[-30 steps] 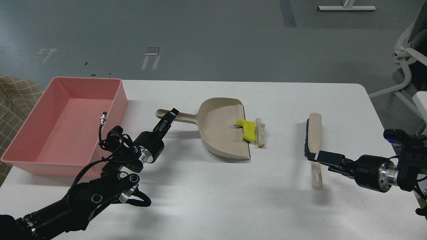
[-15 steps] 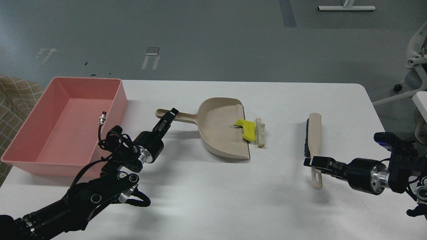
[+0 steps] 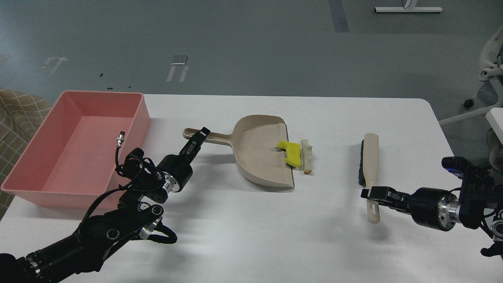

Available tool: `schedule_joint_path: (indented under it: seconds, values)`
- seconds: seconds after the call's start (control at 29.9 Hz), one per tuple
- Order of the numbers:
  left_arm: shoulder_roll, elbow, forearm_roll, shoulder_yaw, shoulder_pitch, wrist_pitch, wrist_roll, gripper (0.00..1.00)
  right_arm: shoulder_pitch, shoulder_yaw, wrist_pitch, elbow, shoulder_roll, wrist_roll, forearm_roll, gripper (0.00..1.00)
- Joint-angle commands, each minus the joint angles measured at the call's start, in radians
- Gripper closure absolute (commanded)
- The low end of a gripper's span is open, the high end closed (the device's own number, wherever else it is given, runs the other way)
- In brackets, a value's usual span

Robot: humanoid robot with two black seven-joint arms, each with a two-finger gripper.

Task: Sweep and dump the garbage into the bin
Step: 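Sweep the yellow sponge and scrap into the dustpan with the brush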

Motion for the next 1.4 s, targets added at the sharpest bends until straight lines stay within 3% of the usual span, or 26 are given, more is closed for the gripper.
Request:
schedule_joint_path:
  seconds: [0.0, 0.2, 0.77, 1.07, 1.37]
  values:
    - [-0.001, 0.0, 0.0, 0.0, 0.0, 0.001, -0.001, 1.0, 0.0, 0.0, 0.0, 0.001, 0.001, -0.004, -0.002, 0.61]
    - [-0.001, 0.0, 0.0, -0.001, 0.0, 0.001, -0.002, 1.0, 0.001, 0.002, 0.0, 0.026, -0.014, -0.02, 0.0, 1.0]
    - [-0.001, -0.001, 0.003, 0.005, 0.0, 0.0, -0.009, 1.0, 0.055, 0.0, 0.015, 0.032, -0.028, -0.054, 0.0, 1.0]
    - [0.001, -0.001, 0.009, 0.008, 0.0, 0.0, -0.01, 1.0, 0.058, 0.0, 0.068, -0.089, 0.125, -0.056, 0.0, 1.0]
    - [0.002, -0.009, 0.011, 0.008, 0.0, 0.0, -0.009, 1.0, 0.116, -0.021, 0.127, -0.111, 0.271, -0.056, 0.0, 1.0]
